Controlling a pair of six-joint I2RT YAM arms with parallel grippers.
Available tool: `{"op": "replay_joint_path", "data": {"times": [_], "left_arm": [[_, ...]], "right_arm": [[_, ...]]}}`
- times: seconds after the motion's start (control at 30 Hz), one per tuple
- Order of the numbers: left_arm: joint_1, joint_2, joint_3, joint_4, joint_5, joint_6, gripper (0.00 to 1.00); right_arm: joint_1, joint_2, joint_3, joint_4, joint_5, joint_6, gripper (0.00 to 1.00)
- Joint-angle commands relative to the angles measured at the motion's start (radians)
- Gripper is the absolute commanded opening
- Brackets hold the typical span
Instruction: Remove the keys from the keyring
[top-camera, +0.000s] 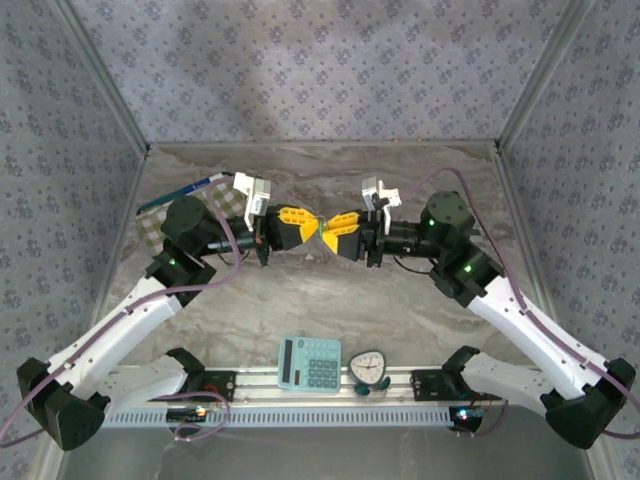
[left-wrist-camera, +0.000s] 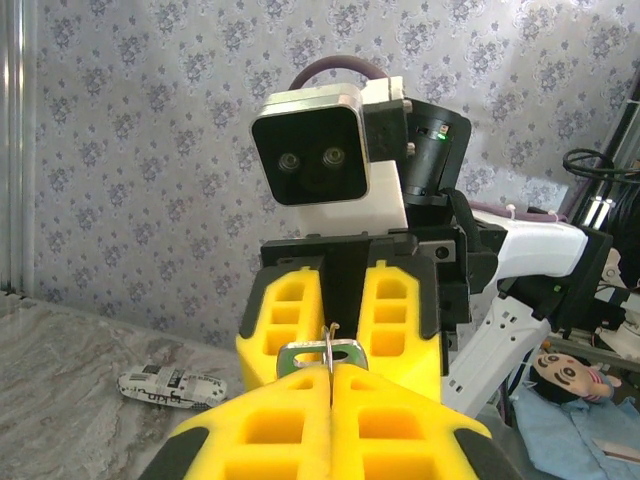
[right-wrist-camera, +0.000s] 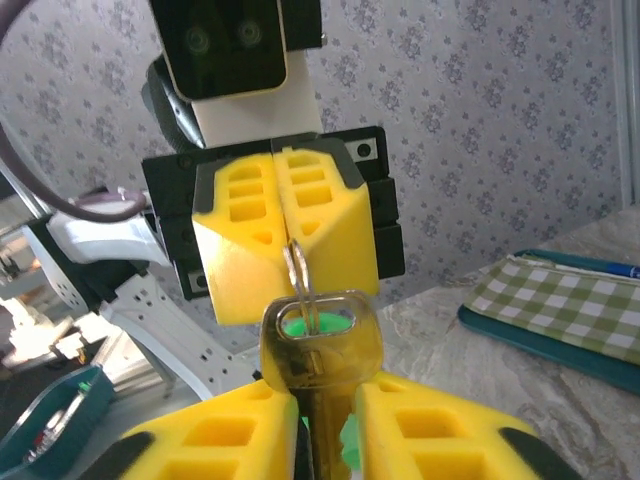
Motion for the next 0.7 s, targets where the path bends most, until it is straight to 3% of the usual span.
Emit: {"op": "replay_joint_path", "data": {"times": [0.0,0.67], "left_arm": [[-0.012,-0.009,-0.007,-0.019,0.037,0.013,0.00],[-0.010,-0.008,0.010,-0.028,0.035,0.025,0.00]], "right_arm": [[-0.007,0.006,0.010,0.102,-0.036,0.036,0.29],[-0.017,0.014,-0.009,0.146,-0.108,0.084,0.29]]}}
